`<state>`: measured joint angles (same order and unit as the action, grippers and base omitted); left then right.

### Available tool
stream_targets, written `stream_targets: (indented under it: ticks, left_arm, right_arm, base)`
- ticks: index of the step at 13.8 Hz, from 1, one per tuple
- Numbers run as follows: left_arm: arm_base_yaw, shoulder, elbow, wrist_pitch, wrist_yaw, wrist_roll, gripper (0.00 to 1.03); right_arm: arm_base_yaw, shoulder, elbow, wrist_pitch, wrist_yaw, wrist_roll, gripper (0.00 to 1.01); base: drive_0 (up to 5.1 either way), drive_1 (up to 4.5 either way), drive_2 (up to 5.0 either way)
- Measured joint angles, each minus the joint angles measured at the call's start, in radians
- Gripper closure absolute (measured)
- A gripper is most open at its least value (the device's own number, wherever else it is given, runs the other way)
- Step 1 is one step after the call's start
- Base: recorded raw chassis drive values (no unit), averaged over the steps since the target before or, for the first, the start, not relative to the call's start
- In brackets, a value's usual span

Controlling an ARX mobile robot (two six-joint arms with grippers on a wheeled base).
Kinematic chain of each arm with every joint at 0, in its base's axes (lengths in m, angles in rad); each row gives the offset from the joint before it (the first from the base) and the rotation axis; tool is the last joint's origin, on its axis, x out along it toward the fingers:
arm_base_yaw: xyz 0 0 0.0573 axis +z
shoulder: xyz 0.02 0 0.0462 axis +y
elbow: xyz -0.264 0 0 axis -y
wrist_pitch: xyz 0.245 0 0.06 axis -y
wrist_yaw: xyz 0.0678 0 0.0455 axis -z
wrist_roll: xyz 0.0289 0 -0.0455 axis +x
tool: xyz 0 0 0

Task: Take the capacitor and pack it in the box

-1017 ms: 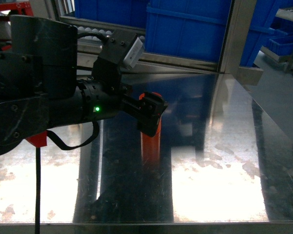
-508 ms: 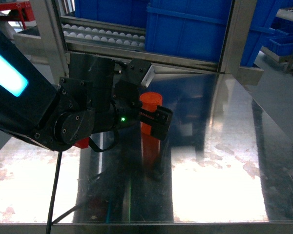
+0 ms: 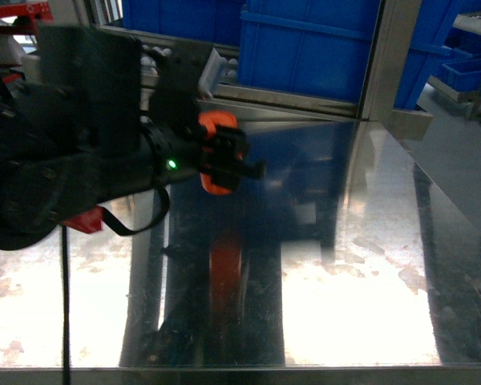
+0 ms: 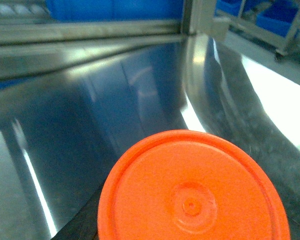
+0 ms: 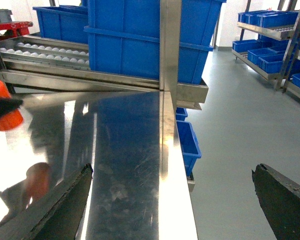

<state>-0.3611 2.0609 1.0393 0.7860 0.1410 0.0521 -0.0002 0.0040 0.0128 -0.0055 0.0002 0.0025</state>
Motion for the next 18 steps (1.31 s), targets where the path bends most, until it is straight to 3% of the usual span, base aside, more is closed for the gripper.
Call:
stream_targets:
  ticks: [3, 6, 8, 10, 14, 16, 18]
  left_arm:
    - [0.010, -0.391, -0.339, 0.086, -0.155, -0.018, 0.59]
    - [-0.047, -0.825, -0.623, 0.047, -0.379, -0.005, 0.59]
    - [-0.131, -1.062, -0.758, -0.110, -0.530, 0.004, 0.59]
    - [-0.297, -1.361, -0.823, -0.333, -0.717, -0.017, 0.59]
    - [-0.286, -1.414, -0.830, -0.373, -0.752, -0.032, 0.59]
    - [-0.151, -1.548, -0.893, -0.438, -0.668, -0.045, 0.59]
    - [-0.025, -1.660, -0.930, -0.502, -0.531, -0.047, 0.59]
  right_arm:
    - [0.000, 0.000, 0.000, 0.000, 0.000, 0.000, 0.03]
    - [0.000, 0.000, 0.000, 0.000, 0.000, 0.000, 0.03]
    - [0.000, 0.000, 0.000, 0.000, 0.000, 0.000, 0.03]
    - [0.000, 0.000, 0.000, 0.000, 0.000, 0.000, 0.03]
    - [0.000, 0.000, 0.000, 0.000, 0.000, 0.000, 0.03]
    - [0.000, 0.000, 0.000, 0.000, 0.000, 0.000, 0.03]
    - [0.000, 0.000, 0.000, 0.000, 0.000, 0.000, 0.03]
  base:
    - [0.0, 0.00, 0.0]
    - [0.0, 0.00, 0.0]
    - [0.0, 0.00, 0.0]
    - [0.0, 0.00, 0.0]
    - [0.0, 0.00, 0.0]
    - [0.0, 0.00, 0.0]
    - [0.0, 0.00, 0.0]
